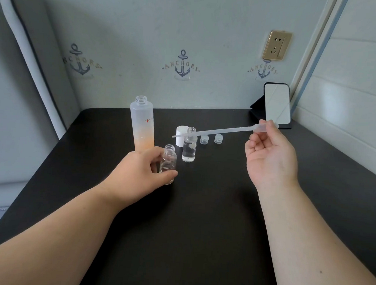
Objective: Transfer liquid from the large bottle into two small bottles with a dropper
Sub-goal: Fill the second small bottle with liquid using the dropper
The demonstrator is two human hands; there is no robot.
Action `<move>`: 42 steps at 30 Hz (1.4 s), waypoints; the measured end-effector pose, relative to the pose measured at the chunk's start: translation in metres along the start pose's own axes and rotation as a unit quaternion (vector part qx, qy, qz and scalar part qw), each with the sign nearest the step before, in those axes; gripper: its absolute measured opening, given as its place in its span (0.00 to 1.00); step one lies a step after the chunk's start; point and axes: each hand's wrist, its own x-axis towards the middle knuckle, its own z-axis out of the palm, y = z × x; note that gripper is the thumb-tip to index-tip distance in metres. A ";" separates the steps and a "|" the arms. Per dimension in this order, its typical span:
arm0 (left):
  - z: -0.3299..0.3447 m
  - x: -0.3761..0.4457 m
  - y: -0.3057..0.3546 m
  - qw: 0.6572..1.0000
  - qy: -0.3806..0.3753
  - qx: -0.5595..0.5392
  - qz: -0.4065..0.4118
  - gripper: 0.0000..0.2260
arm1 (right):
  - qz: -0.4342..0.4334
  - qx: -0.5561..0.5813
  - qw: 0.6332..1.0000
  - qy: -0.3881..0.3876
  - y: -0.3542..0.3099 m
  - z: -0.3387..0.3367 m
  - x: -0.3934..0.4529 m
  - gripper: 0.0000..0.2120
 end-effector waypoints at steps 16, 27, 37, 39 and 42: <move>-0.013 -0.001 0.001 0.939 0.296 -0.173 -0.033 0.07 | 0.032 -0.015 0.999 -0.019 0.003 -0.001 0.002 0.11; -0.006 0.012 -0.013 0.971 0.151 -0.142 -0.116 0.24 | 0.038 -0.014 0.999 -0.021 0.005 -0.001 0.001 0.08; -0.009 0.010 -0.011 0.973 0.159 -0.144 -0.090 0.14 | 0.035 -0.010 0.999 -0.030 0.006 0.001 0.000 0.09; -0.009 0.009 -0.008 0.973 0.157 -0.145 -0.082 0.16 | 0.032 -0.008 0.999 -0.034 0.005 0.001 0.000 0.12; -0.008 0.008 -0.007 0.976 0.154 -0.135 -0.079 0.16 | 0.025 -0.006 0.999 -0.040 0.004 0.002 0.000 0.13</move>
